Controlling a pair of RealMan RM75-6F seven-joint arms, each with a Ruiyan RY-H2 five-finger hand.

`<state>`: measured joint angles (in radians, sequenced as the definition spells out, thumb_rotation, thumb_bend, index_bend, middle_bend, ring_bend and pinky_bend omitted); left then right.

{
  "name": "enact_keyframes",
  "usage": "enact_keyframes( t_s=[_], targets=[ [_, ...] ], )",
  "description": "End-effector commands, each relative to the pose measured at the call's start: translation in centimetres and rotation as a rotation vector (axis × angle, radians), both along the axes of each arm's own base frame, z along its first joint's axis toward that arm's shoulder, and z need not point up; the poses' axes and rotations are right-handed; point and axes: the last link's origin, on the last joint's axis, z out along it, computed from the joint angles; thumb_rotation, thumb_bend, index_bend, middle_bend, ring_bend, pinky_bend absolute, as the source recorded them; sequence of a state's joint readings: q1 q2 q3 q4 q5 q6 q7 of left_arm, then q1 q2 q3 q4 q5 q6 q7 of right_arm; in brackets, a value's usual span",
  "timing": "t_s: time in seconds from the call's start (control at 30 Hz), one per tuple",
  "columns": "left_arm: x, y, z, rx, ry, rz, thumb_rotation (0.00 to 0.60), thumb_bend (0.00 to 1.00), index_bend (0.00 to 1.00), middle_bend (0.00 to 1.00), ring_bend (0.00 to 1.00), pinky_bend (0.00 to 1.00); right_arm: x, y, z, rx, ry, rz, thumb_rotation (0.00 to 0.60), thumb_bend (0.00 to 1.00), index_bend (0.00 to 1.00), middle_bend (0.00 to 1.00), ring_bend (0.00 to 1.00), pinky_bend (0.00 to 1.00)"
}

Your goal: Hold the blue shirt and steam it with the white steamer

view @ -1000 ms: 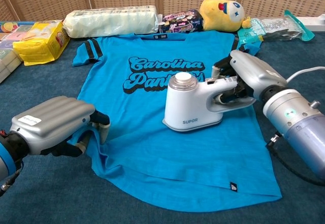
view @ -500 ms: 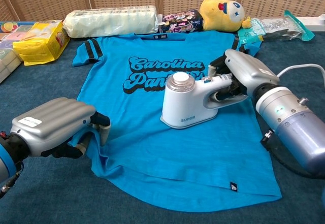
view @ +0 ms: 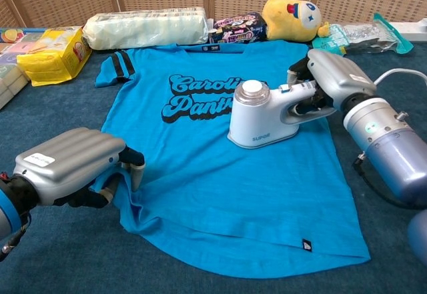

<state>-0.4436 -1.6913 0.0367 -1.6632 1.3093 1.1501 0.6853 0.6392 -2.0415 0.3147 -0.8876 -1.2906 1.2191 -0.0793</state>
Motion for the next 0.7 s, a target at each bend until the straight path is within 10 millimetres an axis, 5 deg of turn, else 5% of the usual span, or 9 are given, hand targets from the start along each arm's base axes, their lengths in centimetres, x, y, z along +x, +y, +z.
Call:
enact_keyframes(
  t_s=[0.03, 0.7],
  targets=[
    [0.0, 0.0, 0.0, 0.0, 0.0, 0.0, 0.6, 0.66, 0.52, 0.54, 0.48, 0.5, 0.0, -0.7, 0.2, -0.014, -0.002, -0.004, 0.6, 0.4, 0.74, 0.72, 0.76, 0.73],
    [0.1, 0.0, 0.2, 0.007, 0.007, 0.002, 0.6, 0.66, 0.52, 0.54, 0.48, 0.5, -2.2, -4.5, 2.1, -0.095, 0.077, -0.064, 0.6, 0.4, 0.74, 0.72, 0.76, 0.72]
  ],
)
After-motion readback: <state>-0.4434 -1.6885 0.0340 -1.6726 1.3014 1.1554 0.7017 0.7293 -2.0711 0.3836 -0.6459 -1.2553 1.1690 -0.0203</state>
